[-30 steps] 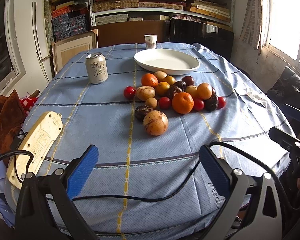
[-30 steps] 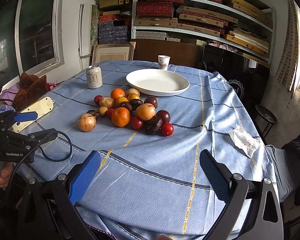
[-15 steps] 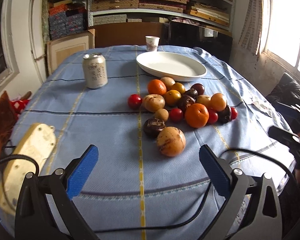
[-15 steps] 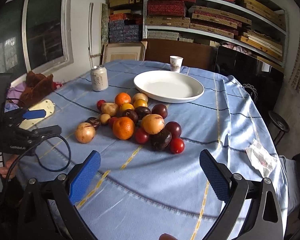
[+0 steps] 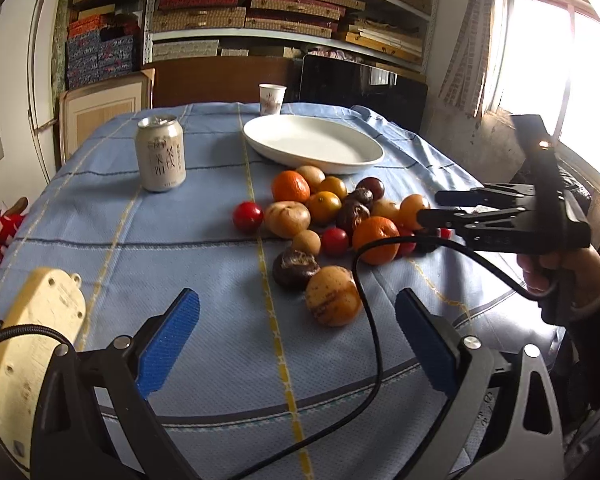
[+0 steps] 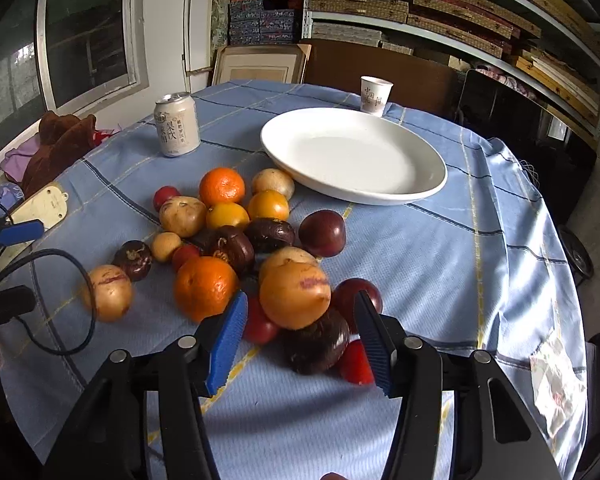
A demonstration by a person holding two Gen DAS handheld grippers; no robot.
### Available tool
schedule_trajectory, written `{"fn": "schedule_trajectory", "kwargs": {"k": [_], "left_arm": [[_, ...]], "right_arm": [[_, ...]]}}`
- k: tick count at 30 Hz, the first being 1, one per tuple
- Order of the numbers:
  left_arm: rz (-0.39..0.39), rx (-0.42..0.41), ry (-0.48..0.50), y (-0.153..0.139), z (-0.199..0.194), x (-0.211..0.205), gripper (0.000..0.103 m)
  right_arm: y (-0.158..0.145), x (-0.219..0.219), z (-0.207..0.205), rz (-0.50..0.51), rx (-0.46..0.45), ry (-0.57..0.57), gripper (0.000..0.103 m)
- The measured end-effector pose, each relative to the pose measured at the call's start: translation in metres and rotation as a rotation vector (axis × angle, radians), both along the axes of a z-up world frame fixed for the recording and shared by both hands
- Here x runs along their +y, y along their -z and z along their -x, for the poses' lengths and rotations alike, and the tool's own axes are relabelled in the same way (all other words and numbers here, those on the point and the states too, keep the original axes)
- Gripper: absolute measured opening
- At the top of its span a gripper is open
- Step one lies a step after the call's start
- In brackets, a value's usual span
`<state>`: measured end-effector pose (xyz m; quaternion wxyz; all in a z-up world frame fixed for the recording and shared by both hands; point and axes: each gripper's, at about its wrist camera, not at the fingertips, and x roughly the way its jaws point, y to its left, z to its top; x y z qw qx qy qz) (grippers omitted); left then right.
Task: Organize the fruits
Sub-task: 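Grasp the large yellow potato with the right gripper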
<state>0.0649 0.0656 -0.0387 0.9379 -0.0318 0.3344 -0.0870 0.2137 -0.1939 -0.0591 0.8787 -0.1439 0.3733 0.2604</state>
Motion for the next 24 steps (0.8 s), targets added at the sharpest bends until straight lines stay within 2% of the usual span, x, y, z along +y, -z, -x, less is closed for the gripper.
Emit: {"fn": "schedule_trajectory", "kwargs": {"k": [3, 4, 5, 10, 12, 14, 16, 17, 24], "left_arm": [[-0.008, 0.0, -0.007, -0.002, -0.001, 0.0, 0.097], [-0.014, 0.001, -0.012, -0.002, -0.002, -0.001, 0.097], [-0.018, 0.002, -0.016, -0.002, -0.002, -0.001, 0.097], [-0.029, 0.021, -0.028, -0.001, -0.009, -0.003, 0.096], [-0.034, 0.034, -0.022, 0.001, -0.014, -0.006, 0.091], [-0.028, 0.051, -0.01, 0.004, -0.017, -0.009, 0.079], [-0.014, 0.071, -0.002, 0.007, -0.024, -0.011, 0.076], [-0.013, 0.08, 0.003, 0.008, -0.026, -0.014, 0.071], [-0.024, 0.152, 0.046, 0.022, -0.043, -0.038, 0.062]], "right_arm": [[0.007, 0.005, -0.008, 0.002, 0.031, -0.011, 0.055], [0.009, 0.006, -0.009, 0.003, 0.034, -0.013, 0.052], [0.011, 0.007, -0.01, 0.002, 0.036, -0.016, 0.041], [0.002, -0.003, 0.002, -0.02, 0.009, -0.015, 0.04], [-0.01, -0.017, 0.015, -0.06, -0.005, -0.011, 0.04], [-0.023, -0.033, 0.029, -0.099, -0.016, -0.011, 0.04], [-0.034, -0.05, 0.043, -0.129, -0.03, -0.003, 0.04], [-0.041, -0.061, 0.051, -0.144, -0.042, 0.012, 0.04], [-0.05, -0.083, 0.065, -0.154, -0.071, 0.034, 0.04]]}}
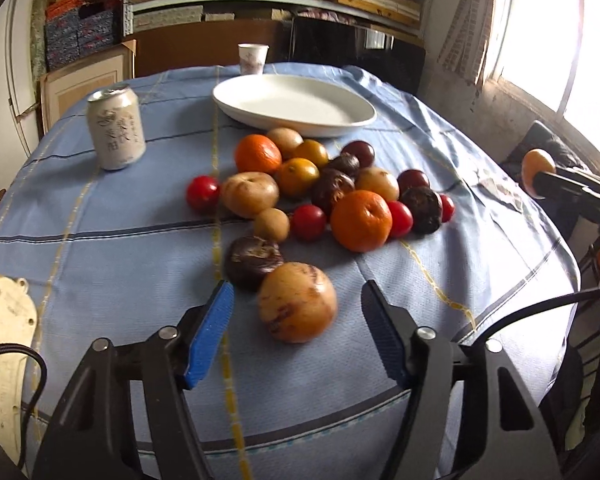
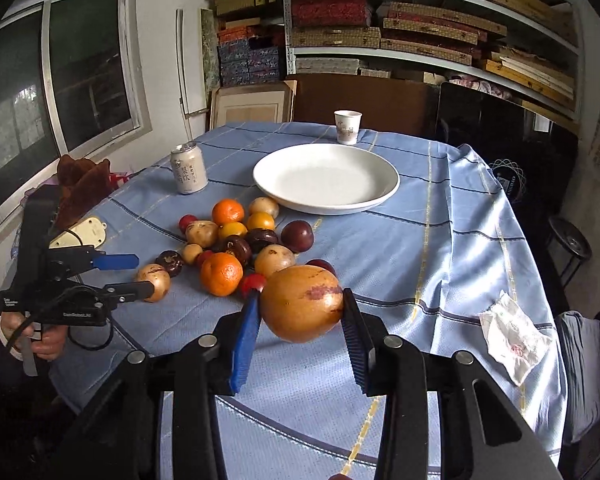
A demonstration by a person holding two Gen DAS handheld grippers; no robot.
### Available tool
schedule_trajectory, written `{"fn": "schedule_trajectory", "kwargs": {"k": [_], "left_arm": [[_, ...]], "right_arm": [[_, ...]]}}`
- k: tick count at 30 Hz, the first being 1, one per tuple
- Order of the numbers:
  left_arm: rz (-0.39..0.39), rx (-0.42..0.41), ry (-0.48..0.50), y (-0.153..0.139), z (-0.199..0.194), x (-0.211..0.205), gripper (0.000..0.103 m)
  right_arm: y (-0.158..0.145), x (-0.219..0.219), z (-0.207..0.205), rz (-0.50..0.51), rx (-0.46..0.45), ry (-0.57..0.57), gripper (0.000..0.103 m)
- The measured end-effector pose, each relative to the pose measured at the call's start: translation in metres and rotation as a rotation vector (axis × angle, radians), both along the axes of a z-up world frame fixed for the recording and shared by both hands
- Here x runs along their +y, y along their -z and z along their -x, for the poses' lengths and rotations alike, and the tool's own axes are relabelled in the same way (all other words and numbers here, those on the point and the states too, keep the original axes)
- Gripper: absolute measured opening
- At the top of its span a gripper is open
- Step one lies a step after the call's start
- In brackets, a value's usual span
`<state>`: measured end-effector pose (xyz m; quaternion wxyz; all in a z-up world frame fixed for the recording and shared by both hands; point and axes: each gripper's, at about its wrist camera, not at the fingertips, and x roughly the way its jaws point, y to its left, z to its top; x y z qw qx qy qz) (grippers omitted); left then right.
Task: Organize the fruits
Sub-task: 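Grasp the large yellow potato with the right gripper, then place the potato in the white plate with the right gripper while the left gripper places another potato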
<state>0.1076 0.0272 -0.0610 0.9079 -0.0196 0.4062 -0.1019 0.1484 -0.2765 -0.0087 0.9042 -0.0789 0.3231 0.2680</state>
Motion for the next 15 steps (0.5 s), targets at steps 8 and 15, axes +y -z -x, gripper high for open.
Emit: {"fn": "schedule_trajectory", "kwargs": {"k": [8, 15], "left_arm": [[0.006, 0.09, -0.023, 0.014, -0.013, 0.001, 0.044], [0.069, 0.1, -0.017, -0.001, -0.016, 0.012, 0.042]], "right_arm": [[0.004, 0.004, -0.005, -0.018, 0.004, -0.026, 0.04], [0.007, 0.009, -0.025, -0.061, 0.035, -0.025, 0.04]]}}
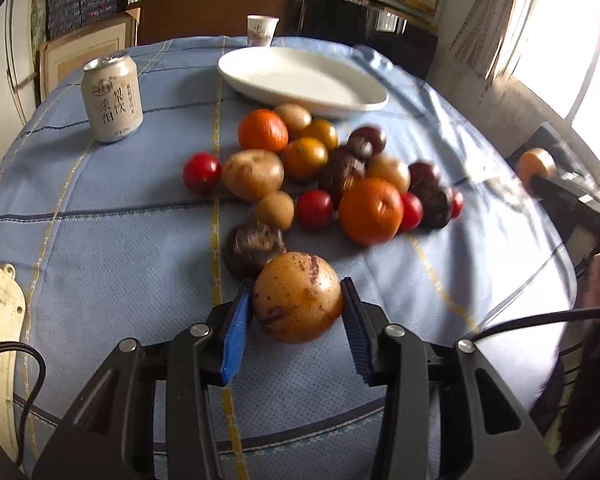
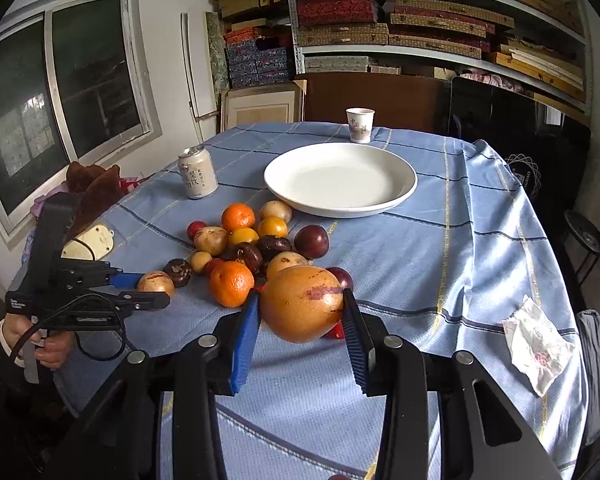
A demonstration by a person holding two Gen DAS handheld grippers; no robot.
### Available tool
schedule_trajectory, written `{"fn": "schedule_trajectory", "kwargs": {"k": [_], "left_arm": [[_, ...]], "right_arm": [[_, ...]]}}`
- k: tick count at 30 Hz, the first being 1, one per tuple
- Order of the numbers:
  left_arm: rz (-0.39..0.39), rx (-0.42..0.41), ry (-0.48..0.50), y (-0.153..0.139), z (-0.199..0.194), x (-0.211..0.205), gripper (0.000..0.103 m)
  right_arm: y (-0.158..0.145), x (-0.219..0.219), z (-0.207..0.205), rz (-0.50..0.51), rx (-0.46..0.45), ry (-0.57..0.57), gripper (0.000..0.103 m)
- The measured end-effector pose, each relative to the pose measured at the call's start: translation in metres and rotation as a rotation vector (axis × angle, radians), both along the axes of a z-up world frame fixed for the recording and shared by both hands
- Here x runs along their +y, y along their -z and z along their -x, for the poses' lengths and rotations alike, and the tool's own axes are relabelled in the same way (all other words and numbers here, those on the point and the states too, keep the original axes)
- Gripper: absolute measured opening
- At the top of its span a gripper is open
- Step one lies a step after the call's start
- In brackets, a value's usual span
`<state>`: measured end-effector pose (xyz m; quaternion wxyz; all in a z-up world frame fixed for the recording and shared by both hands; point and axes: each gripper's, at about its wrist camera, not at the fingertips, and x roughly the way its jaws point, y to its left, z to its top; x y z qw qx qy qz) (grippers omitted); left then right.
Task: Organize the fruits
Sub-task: 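Place the potato in the white plate with the right gripper while the left gripper places another potato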
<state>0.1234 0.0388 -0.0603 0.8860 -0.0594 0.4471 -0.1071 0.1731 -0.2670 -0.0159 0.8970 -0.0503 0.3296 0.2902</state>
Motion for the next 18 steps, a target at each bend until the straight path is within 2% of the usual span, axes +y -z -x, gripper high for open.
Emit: {"fn": "schedule_trajectory", "kwargs": {"k": [2, 6, 8, 10, 13, 18], "left_arm": [[0.031, -0.027, 0.013, -0.02, -0.005, 0.008, 0.042], [0.037, -0.094, 0.047, -0.062, -0.031, 0.01, 0.042], [0.041, -0.12, 0.066, -0.081, -0.06, 0.008, 0.042], [0.052, -0.112, 0.062, -0.09, -0.094, 0.006, 0.042], [0.072, -0.059, 0.058, -0.091, -0.154, 0.001, 0.042], [0.004, 0.033, 0.037, -0.063, -0.233, -0.016, 0.042]], "right_arm": [[-0.002, 0.002, -0.015, -0.042, 0.022, 0.004, 0.04], [-0.004, 0.012, -0.061, -0.116, 0.055, 0.037, 0.041], [-0.003, 0.02, -0.091, -0.153, 0.078, 0.052, 0.041], [0.0, 0.028, -0.121, -0.18, 0.113, 0.072, 0.041], [0.01, 0.041, -0.159, -0.178, 0.153, 0.082, 0.041], [0.039, 0.066, -0.214, -0.135, 0.236, 0.1, 0.041]]}}
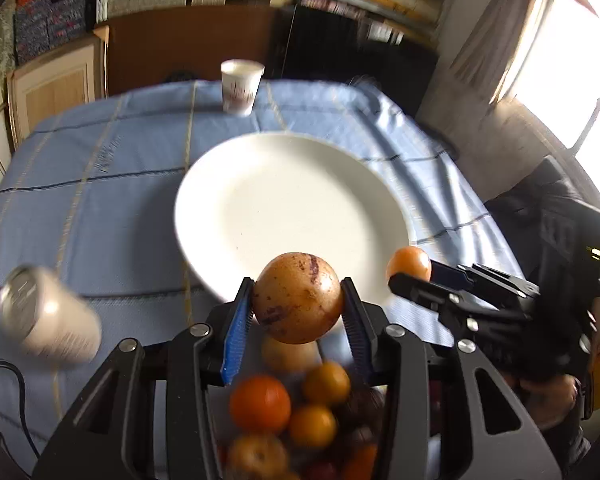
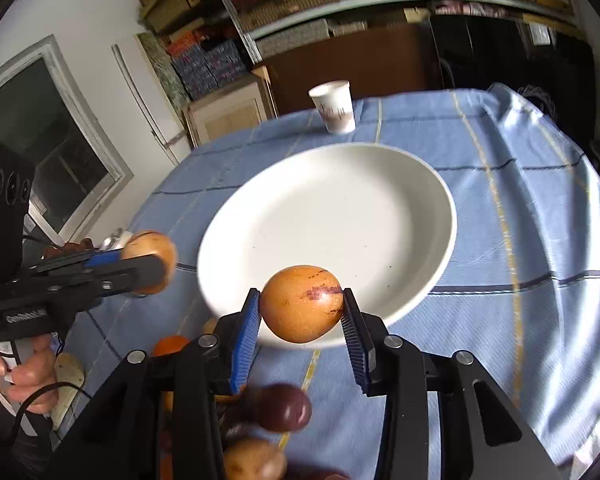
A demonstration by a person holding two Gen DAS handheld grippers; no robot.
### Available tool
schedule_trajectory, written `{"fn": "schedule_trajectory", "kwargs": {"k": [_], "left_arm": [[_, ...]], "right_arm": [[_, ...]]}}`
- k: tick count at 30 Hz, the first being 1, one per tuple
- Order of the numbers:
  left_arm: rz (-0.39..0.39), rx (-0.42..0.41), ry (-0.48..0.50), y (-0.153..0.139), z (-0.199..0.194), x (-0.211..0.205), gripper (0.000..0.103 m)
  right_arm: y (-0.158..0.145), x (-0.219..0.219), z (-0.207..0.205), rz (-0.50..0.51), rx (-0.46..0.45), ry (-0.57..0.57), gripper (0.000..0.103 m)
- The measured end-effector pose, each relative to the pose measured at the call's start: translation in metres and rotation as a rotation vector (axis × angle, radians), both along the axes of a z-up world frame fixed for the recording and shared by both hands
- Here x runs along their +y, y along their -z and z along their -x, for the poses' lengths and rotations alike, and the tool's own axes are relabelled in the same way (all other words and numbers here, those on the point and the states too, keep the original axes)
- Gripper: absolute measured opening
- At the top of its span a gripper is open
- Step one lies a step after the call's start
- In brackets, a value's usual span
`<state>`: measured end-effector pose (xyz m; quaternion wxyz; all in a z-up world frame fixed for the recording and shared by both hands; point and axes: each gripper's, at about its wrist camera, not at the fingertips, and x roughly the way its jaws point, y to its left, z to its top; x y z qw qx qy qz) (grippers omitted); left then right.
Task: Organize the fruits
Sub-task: 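Place the potato in the white plate with the right gripper while the left gripper places another potato, then grasp a dark red plum with the right gripper while the left gripper grasps a dark brown fruit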
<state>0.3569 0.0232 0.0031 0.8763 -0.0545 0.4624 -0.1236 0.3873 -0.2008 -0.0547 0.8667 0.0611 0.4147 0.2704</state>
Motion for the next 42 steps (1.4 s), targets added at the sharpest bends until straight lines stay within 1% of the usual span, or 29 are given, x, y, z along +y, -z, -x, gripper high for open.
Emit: {"fn": "schedule_trajectory", "kwargs": {"k": [2, 4, 6, 7, 8, 9, 10, 11, 13, 15, 16, 17, 20, 22, 23, 24, 25, 28, 30, 34, 36, 40, 42], "left_arm": [[0.009, 0.053, -0.006, 0.017, -0.023, -0.004, 0.042], [0.011, 0.076, -0.009, 0.029, -0.038, -0.006, 0.042], [-0.003, 0.085, -0.007, 0.035, -0.046, -0.009, 0.043], [-0.015, 0.096, -0.007, 0.038, -0.051, -0.01, 0.045], [-0.015, 0.099, -0.006, 0.039, -0.05, -0.011, 0.057], [-0.013, 0.09, -0.009, 0.039, -0.046, -0.011, 0.063], [-0.018, 0.058, -0.026, 0.034, -0.043, -0.009, 0.071], [-0.02, 0.028, -0.034, 0.027, -0.036, -0.007, 0.076], [-0.016, -0.025, -0.041, 0.012, -0.014, 0.001, 0.079], [-0.004, -0.071, -0.06, 0.0, 0.011, 0.01, 0.085], [0.005, -0.102, -0.08, -0.005, 0.029, 0.018, 0.091], [0.013, -0.126, -0.096, -0.008, 0.042, 0.023, 0.093], [0.043, -0.198, -0.132, -0.009, 0.086, 0.042, 0.095], [0.059, -0.231, -0.176, -0.002, 0.112, 0.053, 0.098], [0.063, -0.235, -0.19, 0.002, 0.122, 0.058, 0.098], [0.066, -0.236, -0.199, 0.008, 0.13, 0.062, 0.098], [0.061, -0.23, -0.21, 0.014, 0.133, 0.064, 0.098], [0.048, -0.208, -0.255, 0.027, 0.141, 0.071, 0.098], [0.05, -0.204, -0.265, 0.03, 0.145, 0.072, 0.098], [0.016, -0.193, -0.278, 0.037, 0.145, 0.071, 0.098], [-0.005, -0.188, -0.273, 0.04, 0.148, 0.065, 0.098], [-0.041, -0.198, -0.252, 0.042, 0.153, 0.059, 0.098], [-0.06, -0.206, -0.256, 0.042, 0.155, 0.057, 0.098]], "right_arm": [[0.008, 0.006, -0.013, 0.012, 0.016, 0.0, 0.041], [0.01, 0.009, -0.018, 0.002, 0.023, -0.012, 0.041], [0.01, 0.012, -0.019, 0.002, 0.021, -0.03, 0.041], [0.01, 0.013, -0.018, 0.004, 0.019, -0.033, 0.042], [0.009, 0.013, -0.018, -0.001, 0.017, -0.037, 0.048], [0.007, 0.011, -0.016, -0.005, 0.014, -0.039, 0.051], [0.003, 0.009, -0.012, -0.005, 0.004, -0.042, 0.051], [-0.001, 0.006, -0.008, -0.006, -0.005, -0.046, 0.051], [-0.014, -0.005, 0.009, -0.029, -0.041, -0.066, 0.053], [-0.025, -0.016, 0.029, -0.057, -0.074, -0.093, 0.061], [-0.028, -0.022, 0.04, -0.068, -0.096, -0.111, 0.062], [-0.03, -0.027, 0.049, -0.074, -0.111, -0.125, 0.063], [-0.027, -0.04, 0.073, -0.078, -0.133, -0.19, 0.064], [-0.019, -0.045, 0.085, -0.048, -0.14, -0.212, 0.065], [-0.013, -0.048, 0.091, -0.009, -0.141, -0.207, 0.066], [-0.008, -0.05, 0.094, 0.006, -0.144, -0.2, 0.066], [-0.004, -0.052, 0.097, 0.009, -0.138, -0.194, 0.066], [0.01, -0.057, 0.095, -0.008, -0.071, -0.171, 0.066], [0.016, -0.058, 0.091, -0.006, -0.047, -0.16, 0.066], [0.024, -0.058, 0.088, -0.035, 0.015, -0.166, 0.064], [0.027, -0.057, 0.087, -0.054, 0.047, -0.177, 0.059], [0.032, -0.056, 0.087, -0.053, 0.079, -0.181, 0.054], [0.036, -0.055, 0.086, -0.043, 0.094, -0.178, 0.047]]}}
